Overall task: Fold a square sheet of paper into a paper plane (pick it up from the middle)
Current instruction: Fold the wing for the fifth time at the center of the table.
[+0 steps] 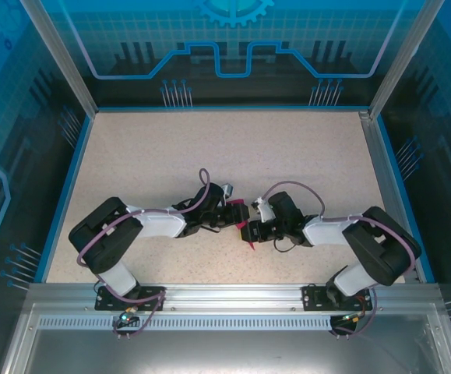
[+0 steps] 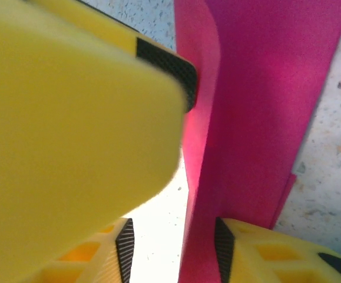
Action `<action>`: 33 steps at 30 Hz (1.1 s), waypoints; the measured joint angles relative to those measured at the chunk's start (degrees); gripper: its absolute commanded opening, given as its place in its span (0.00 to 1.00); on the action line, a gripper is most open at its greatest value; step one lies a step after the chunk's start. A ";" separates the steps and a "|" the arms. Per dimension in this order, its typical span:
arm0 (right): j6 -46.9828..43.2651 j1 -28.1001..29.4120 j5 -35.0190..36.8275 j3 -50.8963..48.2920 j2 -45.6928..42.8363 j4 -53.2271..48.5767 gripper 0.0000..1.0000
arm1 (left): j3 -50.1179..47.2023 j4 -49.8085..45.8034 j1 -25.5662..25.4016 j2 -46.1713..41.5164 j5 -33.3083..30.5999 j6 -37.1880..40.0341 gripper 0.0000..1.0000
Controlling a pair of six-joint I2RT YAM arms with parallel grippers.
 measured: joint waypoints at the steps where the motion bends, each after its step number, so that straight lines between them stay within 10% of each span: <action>1: -0.81 0.44 1.31 -0.09 -0.79 -0.42 0.48 | 0.02 -0.02 0.04 0.00 -0.02 -0.02 0.53; 18: -12.70 5.51 12.70 -2.60 -8.57 -3.52 0.55 | 0.02 0.22 0.31 0.50 -0.02 -0.83 0.52; 33: -13.57 6.10 13.09 -1.86 -3.69 -1.51 0.35 | 0.02 0.20 0.31 0.50 0.00 -1.68 0.52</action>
